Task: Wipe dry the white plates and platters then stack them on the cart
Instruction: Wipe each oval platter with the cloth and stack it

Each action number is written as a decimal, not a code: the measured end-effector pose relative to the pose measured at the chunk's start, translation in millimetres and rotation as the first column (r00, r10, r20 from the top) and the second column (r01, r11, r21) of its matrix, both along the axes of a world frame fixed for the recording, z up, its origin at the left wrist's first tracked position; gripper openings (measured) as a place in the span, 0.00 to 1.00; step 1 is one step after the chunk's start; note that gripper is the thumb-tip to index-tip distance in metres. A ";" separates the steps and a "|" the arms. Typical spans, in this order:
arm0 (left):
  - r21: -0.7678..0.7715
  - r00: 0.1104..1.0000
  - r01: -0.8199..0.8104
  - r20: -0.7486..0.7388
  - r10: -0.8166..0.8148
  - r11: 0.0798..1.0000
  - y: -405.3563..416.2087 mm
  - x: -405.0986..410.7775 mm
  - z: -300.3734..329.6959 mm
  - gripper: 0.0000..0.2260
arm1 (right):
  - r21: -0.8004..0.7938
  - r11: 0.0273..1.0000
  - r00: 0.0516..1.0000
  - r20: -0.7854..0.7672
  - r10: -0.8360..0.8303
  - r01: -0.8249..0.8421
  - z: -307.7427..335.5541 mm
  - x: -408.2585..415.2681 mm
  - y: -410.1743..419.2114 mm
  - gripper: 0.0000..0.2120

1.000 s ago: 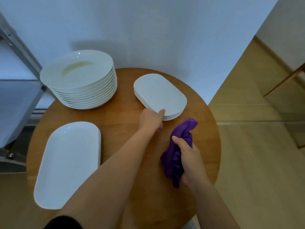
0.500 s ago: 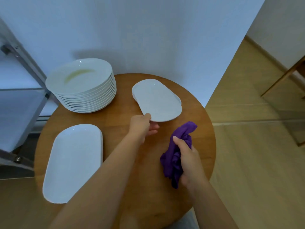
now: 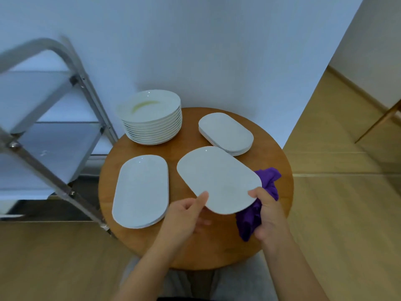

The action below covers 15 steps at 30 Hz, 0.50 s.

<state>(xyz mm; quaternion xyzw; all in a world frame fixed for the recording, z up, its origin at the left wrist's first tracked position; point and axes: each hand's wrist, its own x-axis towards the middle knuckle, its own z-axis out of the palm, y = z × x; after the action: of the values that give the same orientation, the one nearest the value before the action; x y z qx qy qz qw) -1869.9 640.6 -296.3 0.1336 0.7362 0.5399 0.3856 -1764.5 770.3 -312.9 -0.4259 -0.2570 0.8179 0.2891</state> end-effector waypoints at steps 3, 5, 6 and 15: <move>0.004 0.962 -0.184 0.207 0.179 0.983 -18.6 -25.8 4.8 0.24 | -0.006 0.995 0.995 0.020 0.102 -0.102 4.1 16.8 -3.4 0.14; 0.057 0.890 -0.257 0.402 0.213 0.965 -30.8 -45.5 8.9 0.25 | -0.017 0.986 0.986 0.011 0.166 -0.166 7.9 27.4 -5.1 0.13; 0.089 0.841 -0.273 0.505 0.193 0.958 -36.3 -53.0 10.8 0.26 | -0.017 0.981 0.981 -0.006 0.194 -0.195 9.8 31.6 -6.4 0.15; 0.223 0.725 -0.447 0.658 0.205 0.867 -45.7 -46.0 14.3 0.17 | 0.192 0.953 0.958 0.210 0.195 -0.236 34.4 29.5 -12.7 0.13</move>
<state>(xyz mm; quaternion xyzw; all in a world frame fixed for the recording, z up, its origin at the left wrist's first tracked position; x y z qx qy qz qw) -1915.8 594.9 -282.0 -0.1136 0.4679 0.7407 0.4685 -1734.9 757.6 -278.5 -0.4367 -0.4154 0.7680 0.2165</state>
